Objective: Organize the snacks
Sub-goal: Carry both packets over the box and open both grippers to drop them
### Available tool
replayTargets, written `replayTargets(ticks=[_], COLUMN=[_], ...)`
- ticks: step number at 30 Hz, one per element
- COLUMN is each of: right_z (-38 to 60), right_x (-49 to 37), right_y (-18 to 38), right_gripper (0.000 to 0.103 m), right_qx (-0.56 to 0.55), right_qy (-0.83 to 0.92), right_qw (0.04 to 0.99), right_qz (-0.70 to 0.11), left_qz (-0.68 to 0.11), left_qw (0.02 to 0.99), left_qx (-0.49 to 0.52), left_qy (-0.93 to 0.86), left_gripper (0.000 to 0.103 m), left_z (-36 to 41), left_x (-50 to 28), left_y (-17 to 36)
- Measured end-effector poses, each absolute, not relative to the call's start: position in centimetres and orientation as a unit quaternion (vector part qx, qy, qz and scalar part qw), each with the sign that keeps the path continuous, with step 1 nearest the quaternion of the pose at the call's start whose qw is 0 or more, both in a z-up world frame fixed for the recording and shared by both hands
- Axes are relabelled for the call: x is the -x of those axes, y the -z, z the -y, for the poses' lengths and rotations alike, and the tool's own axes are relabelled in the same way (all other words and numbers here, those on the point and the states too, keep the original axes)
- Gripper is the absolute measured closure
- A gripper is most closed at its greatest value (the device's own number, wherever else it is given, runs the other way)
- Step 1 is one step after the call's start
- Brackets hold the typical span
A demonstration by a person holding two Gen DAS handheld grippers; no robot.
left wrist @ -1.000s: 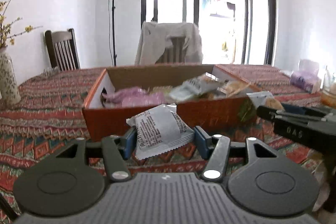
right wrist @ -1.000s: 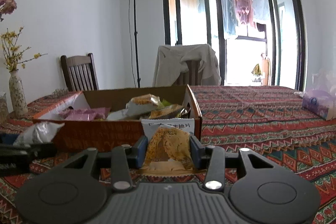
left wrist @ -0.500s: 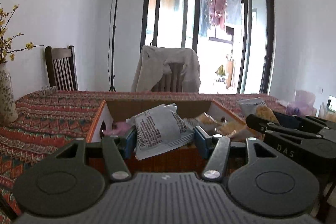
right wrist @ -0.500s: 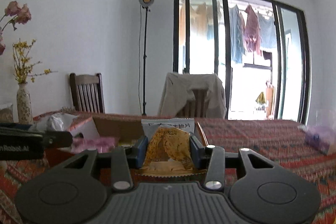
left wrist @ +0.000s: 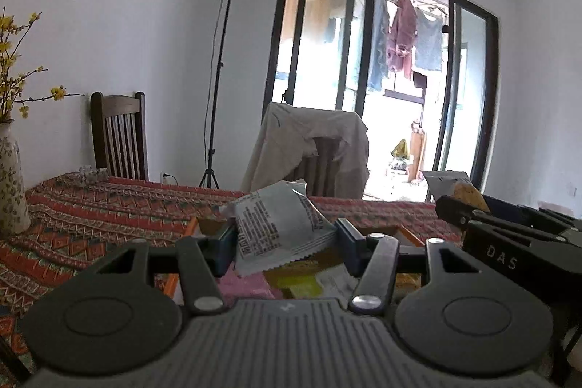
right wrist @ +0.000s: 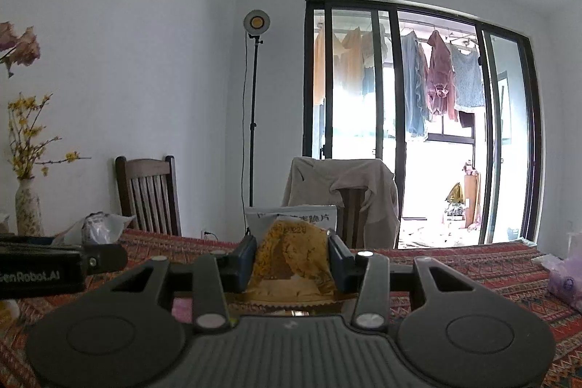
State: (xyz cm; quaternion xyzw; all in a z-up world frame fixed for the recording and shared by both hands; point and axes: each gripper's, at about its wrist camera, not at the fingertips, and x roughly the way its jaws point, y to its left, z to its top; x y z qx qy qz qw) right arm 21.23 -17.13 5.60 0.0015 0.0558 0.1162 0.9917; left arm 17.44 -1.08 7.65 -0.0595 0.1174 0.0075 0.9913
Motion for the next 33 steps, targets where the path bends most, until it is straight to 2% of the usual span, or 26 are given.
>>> replayTargets(ticks=[8, 25, 28, 29, 30, 31, 32, 33], right_z=[17.1, 17.9, 17.8, 17.8, 17.9, 18.0, 18.1, 18.2], right_x=[-24.7, -27.0, -27.2, -27.2, -27.2, -27.2, -27.1, -27.1], right_y=[-4.1, -0.4, -0.2, -0.1, -0.1, -0.1, -0.1, -0.1], right_gripper=[0.061, 0.06, 0.058, 0.057, 0.046, 0.037, 0.018, 0.006], right_qx=[-0.026, -0.04, -0.041, -0.041, -0.043, -0.047, -0.05, -0.053], right_qy=[-0.101, -0.106, -0.108, -0.106, -0.106, -0.106, -0.105, -0.104], right_qw=[0.993, 0.987, 0.986, 0.986, 0.986, 0.986, 0.986, 0.986], right_qz=[-0.053, -0.113, -0.123, -0.123, -0.123, -0.123, -0.121, -0.119], left_qz=[-0.12, -0.135, -0.139, -0.14, -0.14, -0.137, -0.133, -0.129], left_qw=[0.99, 0.989, 0.989, 0.988, 0.988, 0.988, 0.988, 0.988], left_qx=[0.069, 0.048, 0.05, 0.052, 0.056, 0.06, 0.063, 0.067], left_qy=[-0.034, -0.03, -0.026, -0.026, -0.03, -0.035, -0.041, -0.046], left_gripper=[0.045, 0.045, 0.038, 0.031, 0.019, 0.013, 0.003, 0.0], left_z=[0.6, 0.0, 0.0, -0.1, -0.2, -0.3, -0.4, -0.5], left_x=[-21.6, -22.8, -22.8, -22.8, -22.7, -22.7, -22.5, -22.4], left_y=[-6.8, -3.4, -3.2, -3.1, -3.1, -3.1, -3.1, -3.2])
